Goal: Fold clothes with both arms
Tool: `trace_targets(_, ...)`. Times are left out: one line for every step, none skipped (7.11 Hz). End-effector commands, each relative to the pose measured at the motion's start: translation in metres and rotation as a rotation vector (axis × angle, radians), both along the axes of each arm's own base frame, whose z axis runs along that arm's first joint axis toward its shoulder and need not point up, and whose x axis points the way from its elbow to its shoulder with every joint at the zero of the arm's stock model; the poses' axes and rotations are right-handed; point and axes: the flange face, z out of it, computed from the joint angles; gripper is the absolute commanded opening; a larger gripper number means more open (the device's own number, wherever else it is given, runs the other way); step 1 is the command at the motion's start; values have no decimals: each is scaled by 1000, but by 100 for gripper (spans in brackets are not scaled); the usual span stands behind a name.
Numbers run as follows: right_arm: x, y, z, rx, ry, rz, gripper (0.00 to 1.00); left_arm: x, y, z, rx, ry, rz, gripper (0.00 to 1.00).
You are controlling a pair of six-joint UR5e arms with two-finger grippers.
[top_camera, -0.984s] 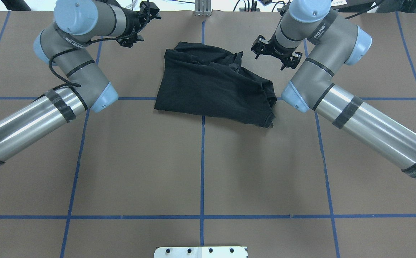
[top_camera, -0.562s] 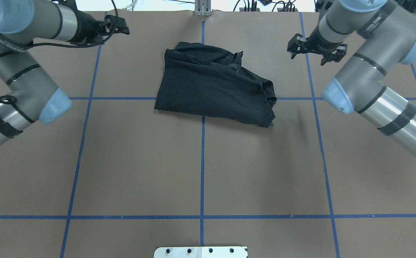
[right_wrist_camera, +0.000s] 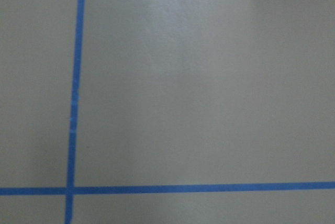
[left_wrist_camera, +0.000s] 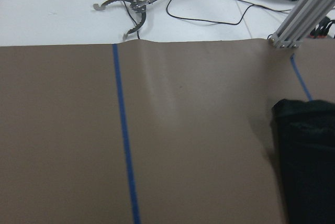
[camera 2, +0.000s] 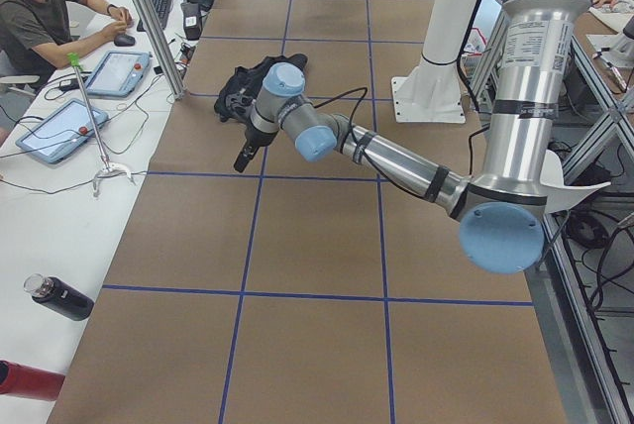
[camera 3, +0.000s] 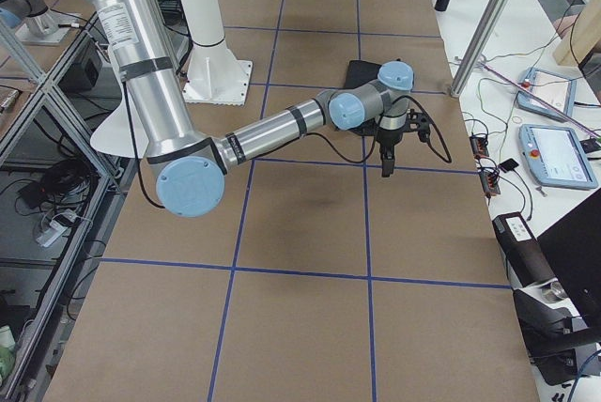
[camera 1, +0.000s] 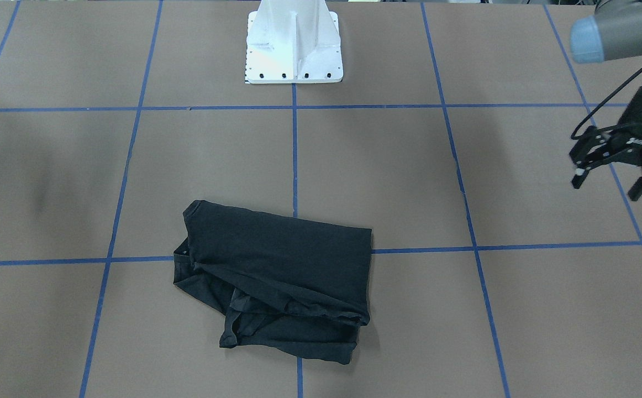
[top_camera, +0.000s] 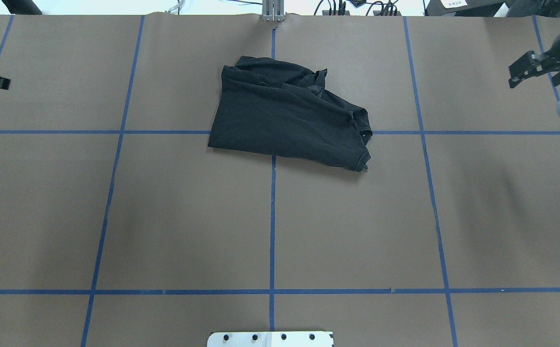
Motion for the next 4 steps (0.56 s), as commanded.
trace_targets(70,39,59,23,-17,-73,100,-96,45,80,31,-76,106,100)
trace_targets(96,62,82,39,-3,-101,100,-113,60,103,19,-100,112,100)
trace_targets(110,87,97,30,-8,-108,100,-120,73,116,-7,-98,115,100)
trace_targets(112,102,99,22,-20,-110,100,-122,77,125,-73,-75,122,100)
